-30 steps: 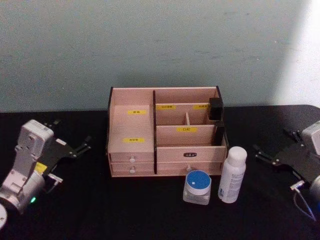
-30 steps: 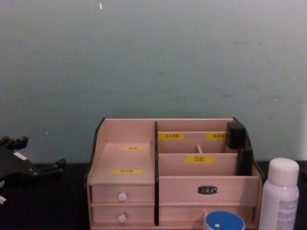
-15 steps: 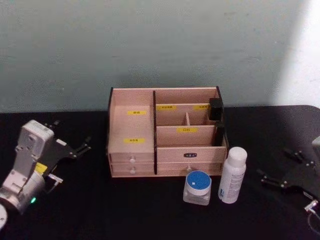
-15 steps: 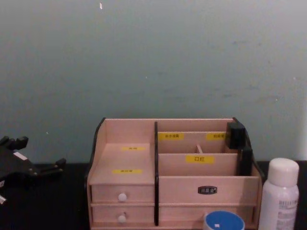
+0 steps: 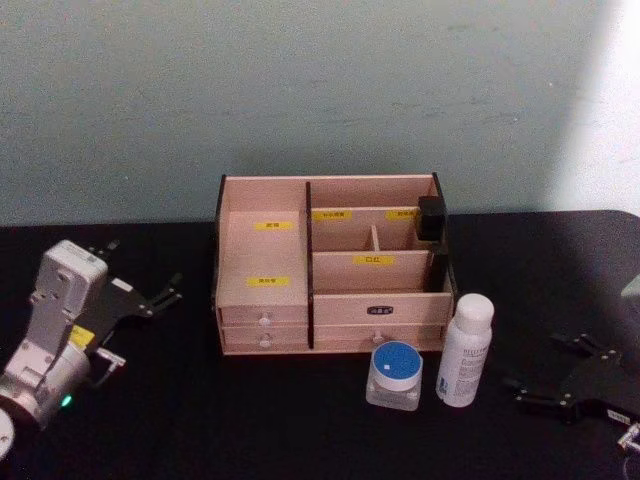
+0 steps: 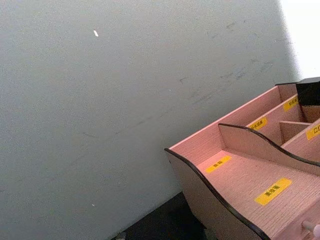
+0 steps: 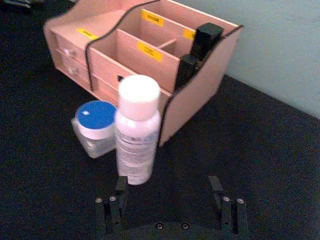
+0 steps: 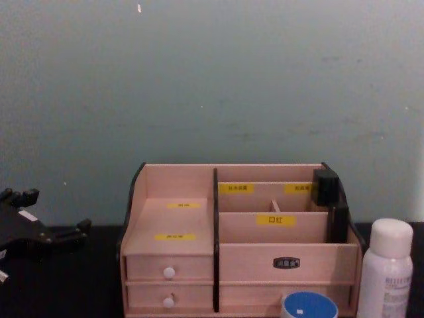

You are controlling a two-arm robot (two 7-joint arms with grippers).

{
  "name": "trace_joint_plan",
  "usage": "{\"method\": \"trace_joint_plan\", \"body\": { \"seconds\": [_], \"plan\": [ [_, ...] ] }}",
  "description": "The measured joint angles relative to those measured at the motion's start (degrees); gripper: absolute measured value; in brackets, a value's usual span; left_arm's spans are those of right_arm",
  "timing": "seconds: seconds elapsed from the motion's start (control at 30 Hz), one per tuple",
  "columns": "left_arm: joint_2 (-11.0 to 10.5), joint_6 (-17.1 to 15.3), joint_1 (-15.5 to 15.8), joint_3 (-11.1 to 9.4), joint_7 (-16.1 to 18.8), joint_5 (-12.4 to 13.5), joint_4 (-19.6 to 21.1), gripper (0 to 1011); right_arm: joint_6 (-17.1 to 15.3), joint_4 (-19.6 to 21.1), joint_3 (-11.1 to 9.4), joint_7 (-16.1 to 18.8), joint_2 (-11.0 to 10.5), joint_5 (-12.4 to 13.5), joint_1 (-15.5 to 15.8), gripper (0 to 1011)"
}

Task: Pick up the facial cleanser and watermelon frost from the table and place them into the tiered storage box.

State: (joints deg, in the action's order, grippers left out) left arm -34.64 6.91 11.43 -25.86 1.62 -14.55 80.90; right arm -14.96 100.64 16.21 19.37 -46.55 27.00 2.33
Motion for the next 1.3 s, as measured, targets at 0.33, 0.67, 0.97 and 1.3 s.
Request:
{"method": "trace_joint_plan", "body": {
  "seconds": [0.33,0.67,0.97,1.3],
  "plan": [
    [0.0,0.0,0.0,0.0,0.0,0.0,0.0,1001,-3.4,0.4,0.4,3.9,1.6,1.4,-1.6,1003],
    [0.0,0.0,0.0,0.0,0.0,0.0,0.0,1001,-3.6,-1.5,2.9,5.3,3.7,-1.0,-4.9,1003],
    [0.0,0.0,0.0,0.0,0.0,0.0,0.0,1002,-3.7,-4.5,4.9,6.4,6.1,-2.9,-8.5,1003],
    [0.0,0.0,0.0,0.0,0.0,0.0,0.0,1001,-4.4,-7.0,6.4,7.2,8.0,-4.1,-11.2,1003]
  ]
}}
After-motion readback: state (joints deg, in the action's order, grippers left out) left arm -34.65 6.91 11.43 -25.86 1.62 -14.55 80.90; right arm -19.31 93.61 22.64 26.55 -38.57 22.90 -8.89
